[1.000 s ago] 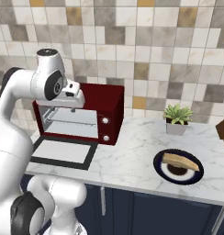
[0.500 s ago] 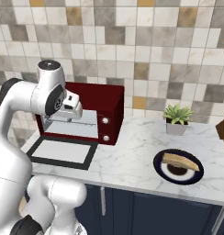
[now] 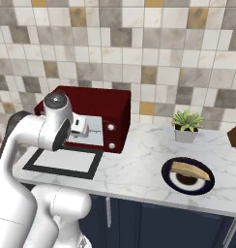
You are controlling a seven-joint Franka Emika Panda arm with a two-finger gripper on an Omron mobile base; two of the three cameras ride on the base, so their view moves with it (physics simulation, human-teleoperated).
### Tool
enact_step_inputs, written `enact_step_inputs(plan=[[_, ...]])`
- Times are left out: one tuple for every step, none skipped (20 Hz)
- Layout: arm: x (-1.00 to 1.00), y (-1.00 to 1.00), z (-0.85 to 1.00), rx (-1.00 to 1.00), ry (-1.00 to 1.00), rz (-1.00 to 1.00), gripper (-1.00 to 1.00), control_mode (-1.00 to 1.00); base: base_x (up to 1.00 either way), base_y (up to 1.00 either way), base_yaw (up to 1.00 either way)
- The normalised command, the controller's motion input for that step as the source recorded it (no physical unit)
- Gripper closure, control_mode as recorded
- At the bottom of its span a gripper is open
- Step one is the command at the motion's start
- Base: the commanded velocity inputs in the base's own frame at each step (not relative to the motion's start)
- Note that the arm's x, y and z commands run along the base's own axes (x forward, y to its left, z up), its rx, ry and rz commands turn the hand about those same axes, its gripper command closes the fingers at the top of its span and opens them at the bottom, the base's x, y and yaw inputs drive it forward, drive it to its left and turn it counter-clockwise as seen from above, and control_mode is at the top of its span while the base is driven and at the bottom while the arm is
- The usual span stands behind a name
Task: Pull the toaster oven rack outwards. Pick up the baguette from the plate and place it on the toaster oven rack. Close the toaster oven door fully and set the temperature to the lowest setting.
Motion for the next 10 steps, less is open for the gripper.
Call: enact_step_inputs(plan=[[0.29, 0.00, -0.13, 0.08, -0.06, 0.00, -1.00, -1.00, 0.00, 0.00, 0.00], [0.26, -0.01, -0.11, 0.09, -0.01, 0.00, -1.00, -1.00, 0.00, 0.00, 0.00], [0.28, -0.05, -0.06, 0.11, 0.00, 0.00, -1.00, -1.00, 0.00, 0.00, 0.00], [0.37, -0.03, -0.07, 0.11, 0.00, 0.00, -1.00, -1.00, 0.00, 0.00, 0.00], [0.43, -0.05, -0.04, 0.10, 0.00, 0.02, -1.00, -1.00, 0.00, 0.00, 0.00], [0.40, -0.10, -0.04, 0.10, 0.00, 0.03, -1.00, -1.00, 0.00, 0.00, 0.00], [0.37, -0.14, -0.04, 0.10, 0.00, 0.03, -1.00, -1.00, 0.00, 0.00, 0.00], [0.36, -0.14, -0.01, 0.10, 0.00, 0.03, -1.00, -1.00, 0.00, 0.00, 0.00], [0.39, -0.07, 0.00, 0.04, 0.00, 0.00, -1.00, -1.00, 0.00, 0.00, 0.00], [0.39, -0.04, 0.00, 0.02, 0.00, 0.00, -1.00, -1.00, 0.00, 0.00, 0.00]])
